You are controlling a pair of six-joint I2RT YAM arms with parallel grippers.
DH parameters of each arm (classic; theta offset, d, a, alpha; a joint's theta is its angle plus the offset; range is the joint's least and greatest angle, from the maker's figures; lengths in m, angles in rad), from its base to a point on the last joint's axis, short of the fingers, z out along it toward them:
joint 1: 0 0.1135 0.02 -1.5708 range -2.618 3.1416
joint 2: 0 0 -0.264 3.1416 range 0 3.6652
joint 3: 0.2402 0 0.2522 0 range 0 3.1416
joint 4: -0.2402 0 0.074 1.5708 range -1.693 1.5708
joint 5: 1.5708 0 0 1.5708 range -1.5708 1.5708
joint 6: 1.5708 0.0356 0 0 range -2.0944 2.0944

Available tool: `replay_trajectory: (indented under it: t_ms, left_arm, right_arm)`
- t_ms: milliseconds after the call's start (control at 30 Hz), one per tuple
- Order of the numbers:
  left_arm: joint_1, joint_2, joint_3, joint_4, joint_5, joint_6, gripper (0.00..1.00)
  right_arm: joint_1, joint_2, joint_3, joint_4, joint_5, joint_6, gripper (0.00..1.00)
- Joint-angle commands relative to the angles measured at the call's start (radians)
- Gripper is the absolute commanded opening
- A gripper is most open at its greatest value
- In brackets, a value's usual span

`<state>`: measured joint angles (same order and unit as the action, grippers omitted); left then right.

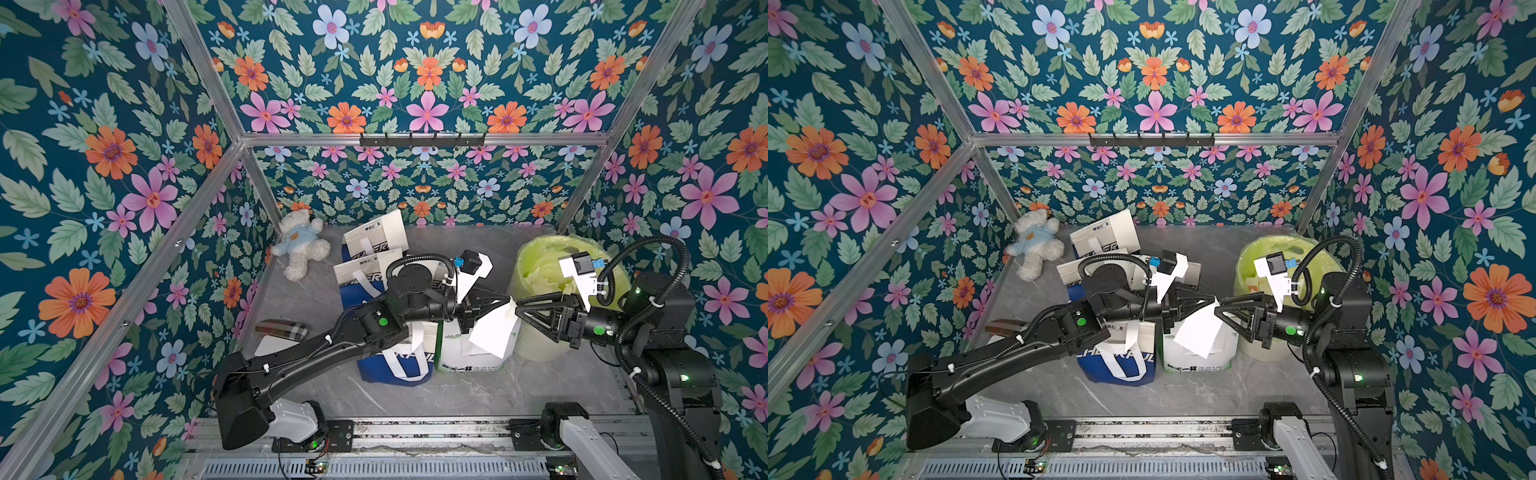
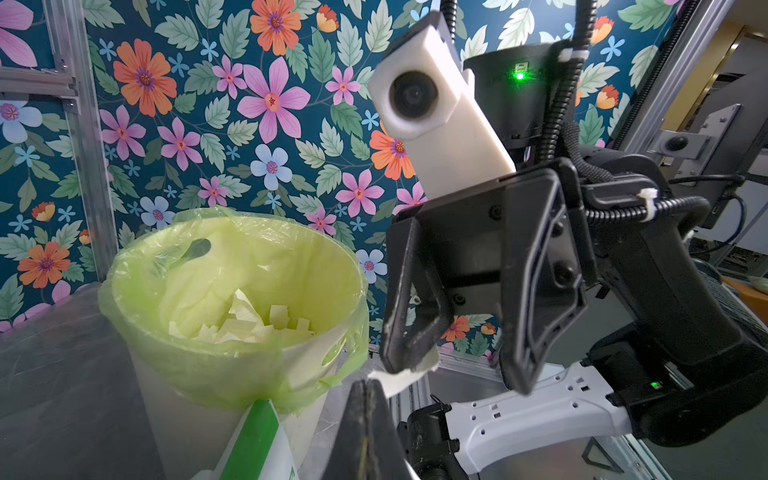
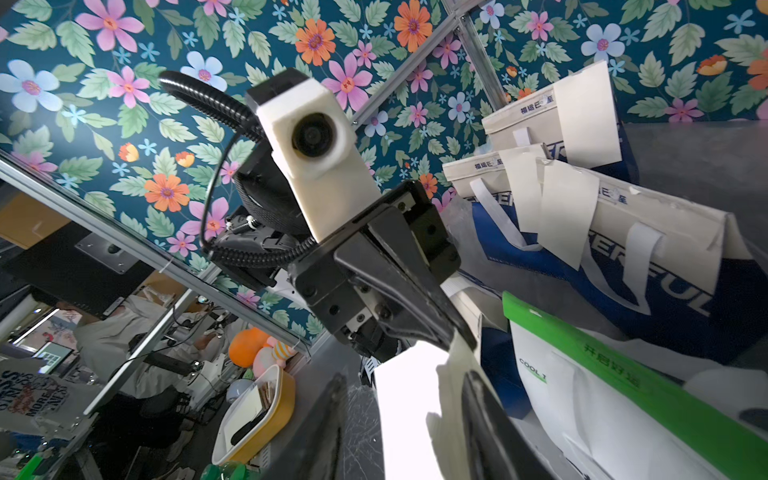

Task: Shred takeout receipts and throw away
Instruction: Shred the takeout receipt.

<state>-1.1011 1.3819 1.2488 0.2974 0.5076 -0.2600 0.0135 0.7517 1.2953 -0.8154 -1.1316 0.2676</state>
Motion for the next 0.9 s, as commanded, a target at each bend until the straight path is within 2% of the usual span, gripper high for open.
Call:
replay_trajectory:
  t_ms: [0,467,600,667,700,867]
  left_arm:
    - [0.001,-0.002,0.011,0.027,-0.005,0.007,0.00]
    - [0.001,0.040,0.036,0.020,0.023,-0.018,0.00]
    - [0.000,0.036,0.036,0.023,0.028,-0.017,0.00]
    - [0.001,0.034,0.035,0.024,0.031,-0.015,0.00]
    - [0.000,0.033,0.035,0.025,0.031,-0.015,0.00]
    - [0.000,0.038,0.037,0.037,0.039,-0.015,0.00]
  right_arm:
    - [0.004,-0.005,-0.007,-0.064,0.065,-0.082,0.45]
    - [0.005,-0.010,-0.019,0.039,0.145,-0.022,0.29]
    - [0.004,-0.005,-0.019,0.047,0.160,-0.008,0.17]
    - [0.005,0.000,-0.021,0.039,0.178,0.001,0.04]
    - [0.004,0.001,-0.022,0.035,0.187,0.005,0.02]
    - [0.005,0.014,-0.028,0.019,0.210,0.034,0.01]
